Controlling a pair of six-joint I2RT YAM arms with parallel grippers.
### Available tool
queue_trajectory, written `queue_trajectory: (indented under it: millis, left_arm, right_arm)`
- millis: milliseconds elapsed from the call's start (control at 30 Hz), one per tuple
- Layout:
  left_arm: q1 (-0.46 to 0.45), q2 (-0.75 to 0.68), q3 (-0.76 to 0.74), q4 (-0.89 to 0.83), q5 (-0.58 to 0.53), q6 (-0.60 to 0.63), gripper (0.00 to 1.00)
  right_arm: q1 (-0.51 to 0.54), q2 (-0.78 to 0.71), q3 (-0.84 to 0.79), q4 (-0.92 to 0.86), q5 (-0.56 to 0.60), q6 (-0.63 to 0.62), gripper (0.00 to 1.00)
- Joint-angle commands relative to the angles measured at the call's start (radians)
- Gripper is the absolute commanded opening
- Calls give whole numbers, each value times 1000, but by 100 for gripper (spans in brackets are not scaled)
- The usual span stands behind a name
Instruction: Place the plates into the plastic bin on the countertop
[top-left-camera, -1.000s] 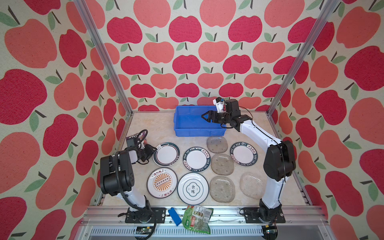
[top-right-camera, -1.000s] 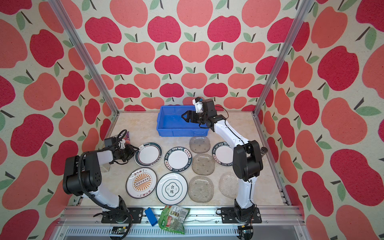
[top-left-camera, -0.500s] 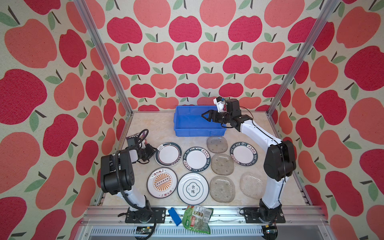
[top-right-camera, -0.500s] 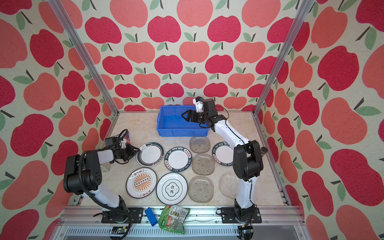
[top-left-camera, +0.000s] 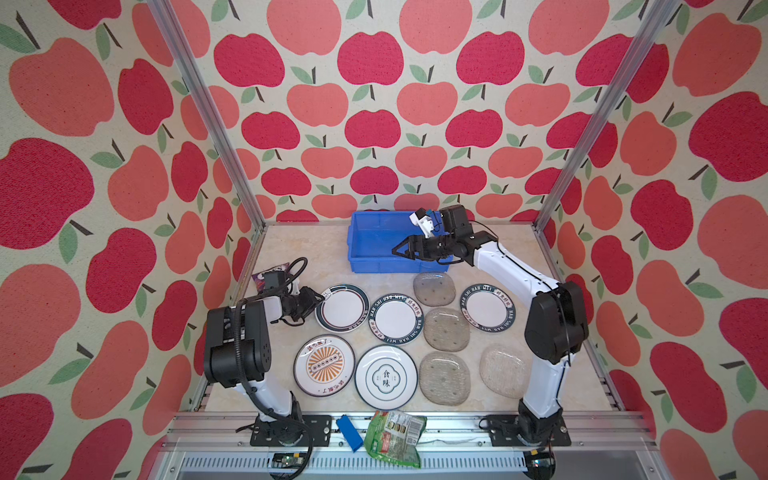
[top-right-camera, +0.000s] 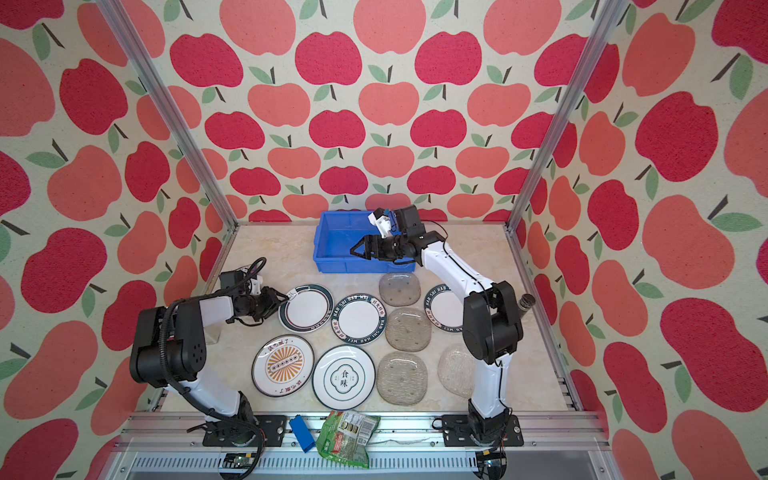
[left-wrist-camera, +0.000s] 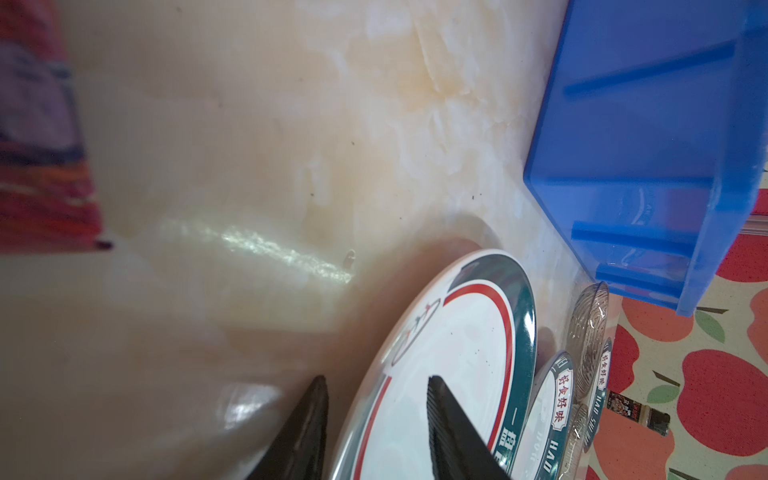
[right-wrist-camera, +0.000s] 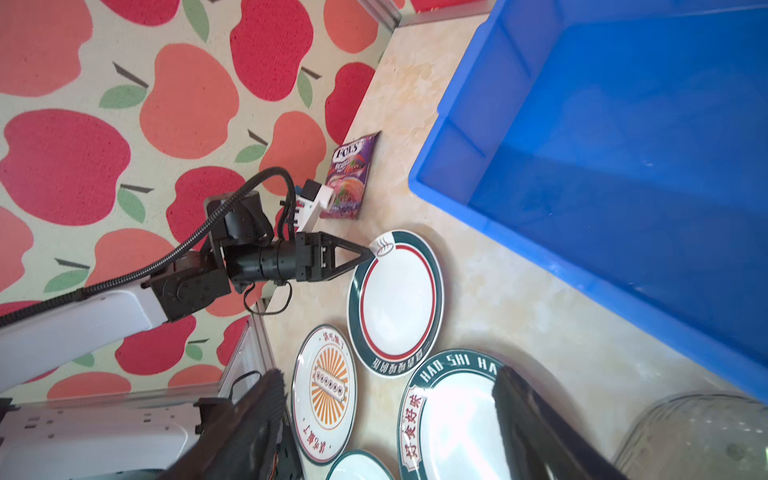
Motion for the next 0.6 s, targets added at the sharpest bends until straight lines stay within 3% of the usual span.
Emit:
queue_trajectory:
  millis: [0, 367, 567]
  left_arm:
    - [5, -21, -50, -86, -26, -1, 43]
    - [-8, 30, -26, -92, 38, 11, 33]
    - [-8, 28, -31, -93, 40, 13, 33]
  right_arm:
    - [40, 55, 15, -97, -83, -56, 82]
    - [87, 217, 107, -86, -109, -68, 82]
    - [103, 319, 208, -221, -42, -160, 80]
